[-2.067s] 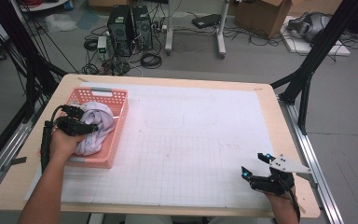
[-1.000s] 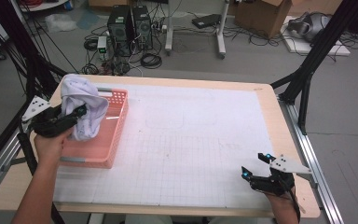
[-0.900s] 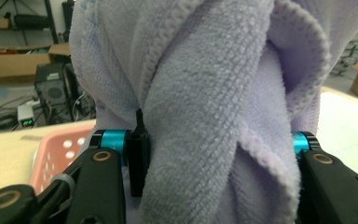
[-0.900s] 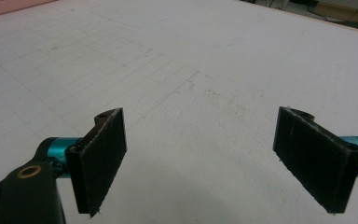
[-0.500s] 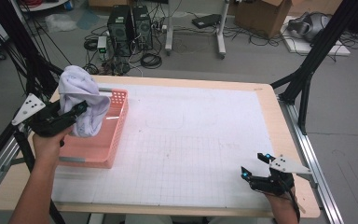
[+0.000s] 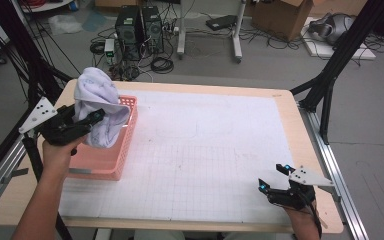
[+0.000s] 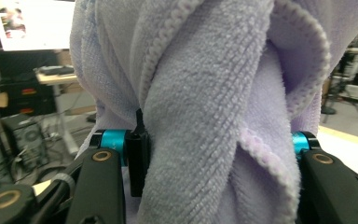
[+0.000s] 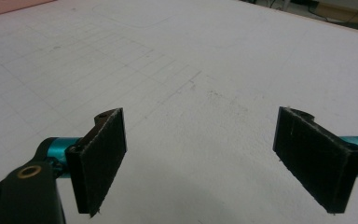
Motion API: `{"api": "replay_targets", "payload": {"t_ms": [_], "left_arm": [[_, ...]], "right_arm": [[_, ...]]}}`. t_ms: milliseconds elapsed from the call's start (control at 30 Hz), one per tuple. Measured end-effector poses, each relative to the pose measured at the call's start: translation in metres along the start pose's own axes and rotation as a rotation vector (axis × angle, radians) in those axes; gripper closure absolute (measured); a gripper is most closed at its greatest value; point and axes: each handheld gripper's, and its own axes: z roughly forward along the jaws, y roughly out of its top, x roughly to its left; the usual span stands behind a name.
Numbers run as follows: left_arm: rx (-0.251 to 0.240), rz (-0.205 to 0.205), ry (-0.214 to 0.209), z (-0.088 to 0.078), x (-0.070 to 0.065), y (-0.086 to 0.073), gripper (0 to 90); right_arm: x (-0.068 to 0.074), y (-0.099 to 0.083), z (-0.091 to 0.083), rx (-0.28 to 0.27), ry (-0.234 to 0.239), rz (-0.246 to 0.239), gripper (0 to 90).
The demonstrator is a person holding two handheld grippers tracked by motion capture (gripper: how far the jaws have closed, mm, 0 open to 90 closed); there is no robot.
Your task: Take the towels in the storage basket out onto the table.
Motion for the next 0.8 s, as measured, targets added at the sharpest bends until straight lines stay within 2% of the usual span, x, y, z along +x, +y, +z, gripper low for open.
{"api": "replay_targets", "payload": {"t_ms": [167, 233, 267, 367, 400, 533, 567, 800], "left_arm": [[0.004, -0.006, -0.052, 0.014, -0.015, 0.004, 49.7], [0.014, -0.009, -0.084, 0.025, -0.026, 0.004, 49.6], [0.014, -0.009, -0.084, 0.025, -0.026, 0.004, 49.5], [0.018, -0.022, -0.127, 0.041, -0.043, 0.002, 49.5], [0.018, -0.022, -0.127, 0.041, -0.043, 0.002, 49.4], [0.035, -0.025, -0.162, 0.056, -0.059, -0.001, 49.4], [0.048, -0.029, -0.175, 0.065, -0.067, -0.004, 49.4], [0.087, -0.021, -0.213, 0.086, -0.084, -0.011, 49.4]], "right_arm": [[0.0, 0.0, 0.0, 0.003, 0.0, 0.0, 16.1], [0.001, 0.0, 0.0, 0.004, 0.002, -0.001, 16.2], [0.001, 0.0, 0.0, 0.004, 0.002, -0.001, 16.2], [0.001, 0.0, 0.0, 0.004, 0.001, 0.001, 16.1], [0.001, 0.0, 0.0, 0.004, 0.001, 0.001, 16.1], [0.001, 0.0, 0.001, 0.005, 0.002, 0.002, 16.1], [0.001, 0.0, 0.001, 0.005, 0.003, 0.003, 16.1], [0.0, 0.0, 0.0, 0.004, 0.002, -0.002, 16.1]]}}
